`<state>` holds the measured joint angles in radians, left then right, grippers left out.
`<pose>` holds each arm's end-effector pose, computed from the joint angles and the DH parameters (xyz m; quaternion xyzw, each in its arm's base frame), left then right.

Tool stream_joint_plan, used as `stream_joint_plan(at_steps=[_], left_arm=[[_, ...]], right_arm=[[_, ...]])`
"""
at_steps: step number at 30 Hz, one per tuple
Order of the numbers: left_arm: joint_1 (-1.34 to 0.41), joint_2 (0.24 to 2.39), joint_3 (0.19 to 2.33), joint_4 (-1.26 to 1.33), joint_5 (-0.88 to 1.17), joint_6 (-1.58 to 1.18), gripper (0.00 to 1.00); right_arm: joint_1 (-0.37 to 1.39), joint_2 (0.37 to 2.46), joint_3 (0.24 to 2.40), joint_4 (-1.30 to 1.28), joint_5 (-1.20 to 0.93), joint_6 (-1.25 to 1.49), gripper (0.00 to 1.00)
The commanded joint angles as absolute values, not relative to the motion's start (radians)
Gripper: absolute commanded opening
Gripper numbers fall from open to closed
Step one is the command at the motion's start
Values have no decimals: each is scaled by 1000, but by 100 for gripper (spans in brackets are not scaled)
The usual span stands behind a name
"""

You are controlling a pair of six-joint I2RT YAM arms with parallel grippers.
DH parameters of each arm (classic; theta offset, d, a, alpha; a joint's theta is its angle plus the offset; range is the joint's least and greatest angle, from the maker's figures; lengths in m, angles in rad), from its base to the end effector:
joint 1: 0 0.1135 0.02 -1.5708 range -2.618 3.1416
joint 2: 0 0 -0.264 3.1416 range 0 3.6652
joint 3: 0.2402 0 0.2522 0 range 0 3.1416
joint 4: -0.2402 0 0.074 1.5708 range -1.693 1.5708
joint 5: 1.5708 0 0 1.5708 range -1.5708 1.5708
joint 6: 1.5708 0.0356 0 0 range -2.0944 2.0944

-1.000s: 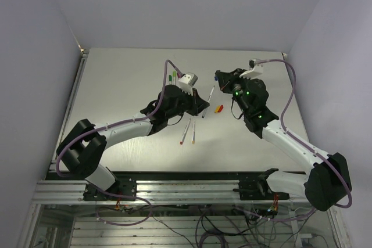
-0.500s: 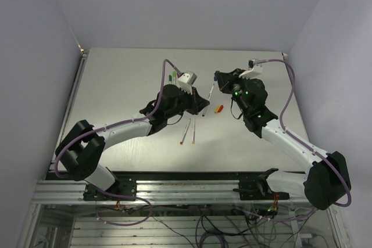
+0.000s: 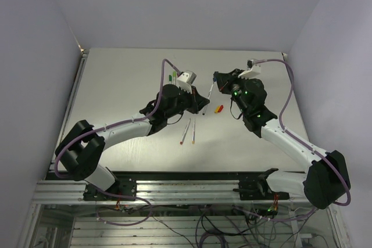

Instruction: Insert the pens into the pen caps

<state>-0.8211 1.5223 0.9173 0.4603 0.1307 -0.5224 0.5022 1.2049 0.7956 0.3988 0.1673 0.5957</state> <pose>0.2358 -0.2600 0.2715 0.1546 0.7400 -0.4449 0.4802 0.2511 0.1311 0.3164 0.0918 0.7048 0.3151 0.6289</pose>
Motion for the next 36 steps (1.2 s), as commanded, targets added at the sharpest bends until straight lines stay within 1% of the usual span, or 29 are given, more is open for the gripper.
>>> stream_joint_plan(at_steps=[1, 22, 30, 36], left_arm=[[-825, 1488, 914, 507, 96, -511, 7], [-825, 1479, 912, 516, 63, -512, 7], [-825, 1439, 848, 599, -95, -537, 7], [-824, 1430, 826, 679, -165, -538, 7]], right_arm=[[498, 1203, 786, 422, 157, 609, 0], [498, 1233, 773, 397, 50, 642, 0], [498, 1227, 765, 374, -56, 706, 0], [498, 1243, 770, 351, -149, 722, 0]])
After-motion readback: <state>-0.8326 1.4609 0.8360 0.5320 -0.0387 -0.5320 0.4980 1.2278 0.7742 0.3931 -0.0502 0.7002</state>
